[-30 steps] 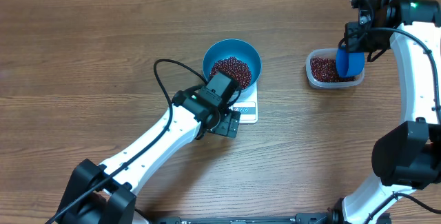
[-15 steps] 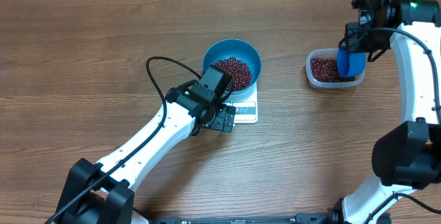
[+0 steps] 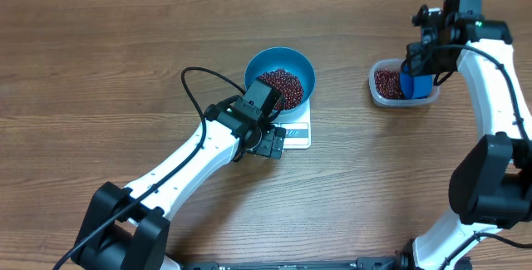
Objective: Scoop item into bowl and weigh 150g on scale
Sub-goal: 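Scoop more red beans with the right gripper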
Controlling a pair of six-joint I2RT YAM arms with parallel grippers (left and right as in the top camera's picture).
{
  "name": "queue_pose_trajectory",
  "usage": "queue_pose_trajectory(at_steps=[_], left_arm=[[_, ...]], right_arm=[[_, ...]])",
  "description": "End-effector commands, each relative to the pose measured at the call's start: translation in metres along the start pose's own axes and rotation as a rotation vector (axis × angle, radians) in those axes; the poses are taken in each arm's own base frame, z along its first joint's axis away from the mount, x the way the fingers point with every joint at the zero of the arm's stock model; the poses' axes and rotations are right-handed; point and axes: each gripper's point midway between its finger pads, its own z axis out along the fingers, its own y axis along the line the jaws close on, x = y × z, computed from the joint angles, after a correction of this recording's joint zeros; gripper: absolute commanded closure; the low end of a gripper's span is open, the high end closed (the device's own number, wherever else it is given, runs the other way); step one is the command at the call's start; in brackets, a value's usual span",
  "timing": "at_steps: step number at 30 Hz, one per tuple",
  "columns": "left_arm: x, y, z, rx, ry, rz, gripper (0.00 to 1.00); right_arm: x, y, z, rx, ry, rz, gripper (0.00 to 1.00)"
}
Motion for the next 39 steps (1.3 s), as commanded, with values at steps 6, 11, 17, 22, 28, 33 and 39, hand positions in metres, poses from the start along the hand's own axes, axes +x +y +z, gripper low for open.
queue_pose_trajectory(at_steps=[6, 11, 17, 22, 28, 33, 39], left_arm=[[-0.008, 0.000, -0.002, -0.011, -0.019, 0.025, 0.00], [-0.008, 0.000, -0.002, -0.011, -0.019, 0.025, 0.01], [-0.008, 0.000, -0.002, -0.011, -0.019, 0.025, 0.00], [-0.008, 0.000, -0.002, -0.011, -0.019, 0.025, 0.00], [-0.008, 0.000, -0.002, -0.011, -0.019, 0.025, 0.00], [-0.008, 0.000, -0.002, -0.011, -0.019, 0.025, 0.00], [-0.008, 0.000, -0.002, -0.011, -0.019, 0.025, 0.00]], right_arm=[[0.008, 0.050, 0.016, -0.272, -0.060, -0.008, 0.96], [0.006, 0.055, 0.014, -0.310, -0.057, 0.081, 0.96], [0.000, 0.034, 0.009, -0.285, -0.067, 0.228, 0.96], [-0.007, 0.008, -0.001, -0.293, -0.097, 0.389, 0.97], [0.001, 0.000, -0.009, -0.387, -0.090, 0.464, 0.97], [0.010, -0.018, -0.015, -0.419, -0.089, 0.530, 0.96], [0.006, -0.026, -0.030, -0.549, -0.144, 0.584, 0.96]])
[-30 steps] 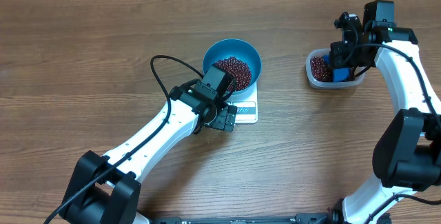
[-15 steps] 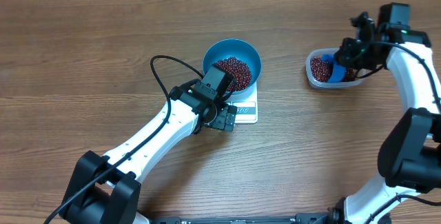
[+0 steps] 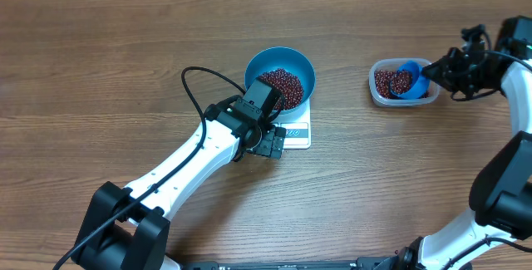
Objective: Scoop item into bowl and weigh 150g on scale
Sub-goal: 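Scoop more red beans with the right gripper, then carry the full blue scoop with the right gripper over the teal bowl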
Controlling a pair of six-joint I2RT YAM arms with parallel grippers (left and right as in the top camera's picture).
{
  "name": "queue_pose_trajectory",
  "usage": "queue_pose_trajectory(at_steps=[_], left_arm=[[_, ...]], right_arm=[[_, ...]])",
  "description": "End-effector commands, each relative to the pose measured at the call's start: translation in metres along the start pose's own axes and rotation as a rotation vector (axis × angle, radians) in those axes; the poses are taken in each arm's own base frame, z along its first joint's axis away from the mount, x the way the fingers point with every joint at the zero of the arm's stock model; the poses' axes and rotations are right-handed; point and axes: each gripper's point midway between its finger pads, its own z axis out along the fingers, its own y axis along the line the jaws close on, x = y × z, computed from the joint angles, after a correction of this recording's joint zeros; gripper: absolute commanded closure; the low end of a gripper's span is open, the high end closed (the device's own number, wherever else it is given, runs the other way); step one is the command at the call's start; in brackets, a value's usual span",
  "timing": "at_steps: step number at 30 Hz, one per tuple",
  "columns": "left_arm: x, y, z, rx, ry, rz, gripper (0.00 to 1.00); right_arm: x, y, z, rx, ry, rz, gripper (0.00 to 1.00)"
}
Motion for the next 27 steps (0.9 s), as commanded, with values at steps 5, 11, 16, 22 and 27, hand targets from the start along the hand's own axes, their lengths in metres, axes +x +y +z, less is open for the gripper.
queue_pose_trajectory(at_steps=[5, 11, 16, 22, 27], left_arm=[[-0.007, 0.000, -0.002, -0.011, -0.018, 0.023, 0.00], [-0.007, 0.000, -0.002, -0.011, -0.018, 0.022, 0.01], [-0.007, 0.000, -0.002, -0.011, -0.018, 0.023, 0.00], [-0.007, 0.000, -0.002, -0.010, -0.019, 0.023, 0.00], [-0.007, 0.000, -0.002, -0.011, -0.018, 0.023, 0.00]], right_arm=[[-0.016, 0.008, -0.027, -0.097, -0.066, 0.020, 0.96], [-0.024, 0.028, -0.040, -0.180, -0.082, -0.006, 0.96], [-0.030, 0.047, -0.055, -0.218, -0.090, -0.025, 0.97], [-0.034, 0.097, -0.068, -0.368, -0.087, -0.101, 0.96], [-0.025, 0.134, -0.059, -0.423, -0.049, -0.176, 0.97]])
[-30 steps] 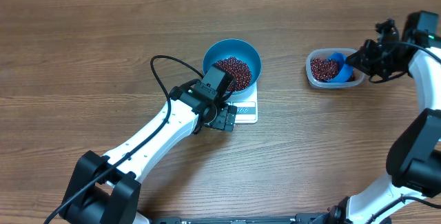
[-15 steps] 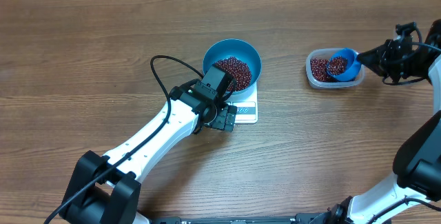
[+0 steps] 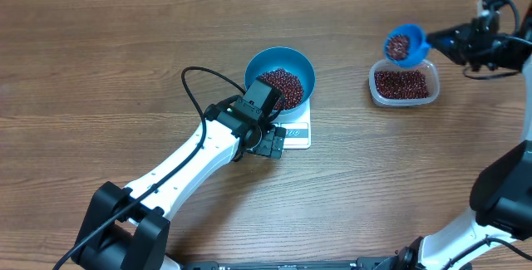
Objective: Scoop item into bowl and weigh 150g on scale
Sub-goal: 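Carry the full blue scoop with the right gripper over the teal bowl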
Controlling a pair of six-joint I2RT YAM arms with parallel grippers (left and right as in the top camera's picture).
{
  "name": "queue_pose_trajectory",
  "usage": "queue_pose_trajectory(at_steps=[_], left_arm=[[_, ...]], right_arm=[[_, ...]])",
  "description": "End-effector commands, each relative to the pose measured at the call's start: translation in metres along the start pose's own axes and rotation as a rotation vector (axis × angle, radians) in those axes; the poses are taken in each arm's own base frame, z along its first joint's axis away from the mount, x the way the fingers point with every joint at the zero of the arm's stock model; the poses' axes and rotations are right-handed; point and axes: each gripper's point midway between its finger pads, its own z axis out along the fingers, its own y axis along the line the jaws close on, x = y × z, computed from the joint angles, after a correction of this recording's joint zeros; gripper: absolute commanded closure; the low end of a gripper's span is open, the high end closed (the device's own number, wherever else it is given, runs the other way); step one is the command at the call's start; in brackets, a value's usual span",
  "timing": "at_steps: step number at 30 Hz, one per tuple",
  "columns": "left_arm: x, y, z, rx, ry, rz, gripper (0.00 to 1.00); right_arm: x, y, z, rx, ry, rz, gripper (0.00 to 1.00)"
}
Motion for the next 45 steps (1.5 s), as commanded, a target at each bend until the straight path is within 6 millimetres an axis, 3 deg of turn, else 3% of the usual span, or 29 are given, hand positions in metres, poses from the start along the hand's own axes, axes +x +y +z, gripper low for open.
queue_pose_trajectory(at_steps=[1, 12, 23, 27, 39, 45], left_arm=[[-0.007, 0.000, -0.002, -0.011, -0.018, 0.023, 0.00], [-0.007, 0.000, -0.002, -0.011, -0.018, 0.023, 0.01], [-0.007, 0.000, -0.002, -0.011, -0.018, 0.023, 0.00], [-0.007, 0.000, -0.002, -0.011, -0.018, 0.023, 0.00], [-0.007, 0.000, -0.002, -0.010, -0.019, 0.023, 0.01], [-0.007, 0.000, -0.002, -0.010, -0.019, 0.023, 0.00]], right_arm=[[0.003, 0.047, 0.009, -0.100, 0.022, -0.092, 0.96], [0.044, 0.119, 0.078, -0.187, 0.156, -0.303, 0.97], [0.080, 0.141, 0.125, -0.081, 0.219, -0.530, 0.96], [0.083, 0.136, 0.133, -0.010, 0.221, -0.574, 0.96], [0.087, 0.142, 0.137, -0.026, 0.223, -0.693, 0.96], [0.094, 0.155, 0.145, -0.059, 0.224, -0.805, 0.96]])
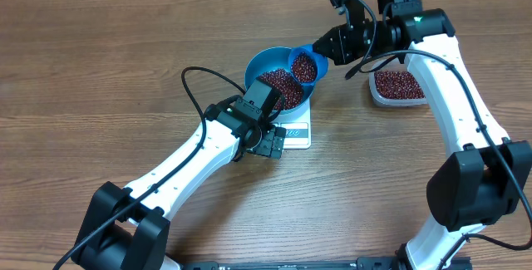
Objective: Scoop item into bowl and weigh 150g on scale
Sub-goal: 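Carry the full blue scoop with the right gripper over the teal bowl, then tip the scoop with the right gripper, pouring beans into the bowl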
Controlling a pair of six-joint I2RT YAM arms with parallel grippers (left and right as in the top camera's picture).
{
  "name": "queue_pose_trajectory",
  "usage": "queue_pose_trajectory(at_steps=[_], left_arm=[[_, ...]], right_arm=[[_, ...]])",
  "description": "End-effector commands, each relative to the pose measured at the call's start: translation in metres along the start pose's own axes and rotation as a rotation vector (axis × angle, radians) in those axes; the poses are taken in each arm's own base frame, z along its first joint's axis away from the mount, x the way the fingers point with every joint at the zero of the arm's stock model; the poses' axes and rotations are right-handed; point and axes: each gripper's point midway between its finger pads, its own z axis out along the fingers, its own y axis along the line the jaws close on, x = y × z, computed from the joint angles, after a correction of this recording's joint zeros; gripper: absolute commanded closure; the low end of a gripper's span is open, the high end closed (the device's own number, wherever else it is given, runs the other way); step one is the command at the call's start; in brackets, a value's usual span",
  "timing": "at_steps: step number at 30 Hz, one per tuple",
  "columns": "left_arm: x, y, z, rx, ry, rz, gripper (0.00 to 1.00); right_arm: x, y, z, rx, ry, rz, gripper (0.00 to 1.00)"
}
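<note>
A blue bowl point(274, 61) holding red beans stands on the white scale point(298, 133) at the table's middle. My right gripper point(331, 48) is shut on the handle of a blue scoop point(305, 66) full of beans, held over the bowl's right rim. A clear tub point(397, 85) of beans lies to the right, partly behind my right arm. My left gripper point(272, 143) rests at the scale's front left corner; its fingers are too dark to tell apart.
The left arm's black cable point(193, 83) loops over the table left of the bowl. The right arm stretches from the lower right across the tub toward the bowl.
My right gripper has carried the loaded scoop from above and behind the tub leftward to the bowl's right rim. The left arm has not moved.
The right gripper held the scoop upright in the tub. Then the scoop lay dipped in the tub's beans. It was afterwards lifted, filled, behind the tub, and now hangs over the bowl. The left gripper stayed by the scale throughout.
</note>
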Motion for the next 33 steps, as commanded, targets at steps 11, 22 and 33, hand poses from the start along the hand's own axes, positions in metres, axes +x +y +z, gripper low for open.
queue_pose_trajectory(at_steps=[11, 22, 33], left_arm=[[-0.007, 0.000, -0.002, -0.011, -0.018, 0.023, 0.00], [-0.007, 0.000, -0.002, -0.010, -0.019, 0.023, 0.00], [-0.007, 0.000, -0.002, -0.011, -0.018, 0.023, 0.00]], right_arm=[[-0.034, 0.034, 0.014, 0.081, -0.068, -0.317, 0.96], [-0.032, 0.038, 0.015, 0.065, -0.061, -0.447, 0.96], [-0.029, 0.051, 0.025, 0.070, -0.037, -0.604, 0.96]])
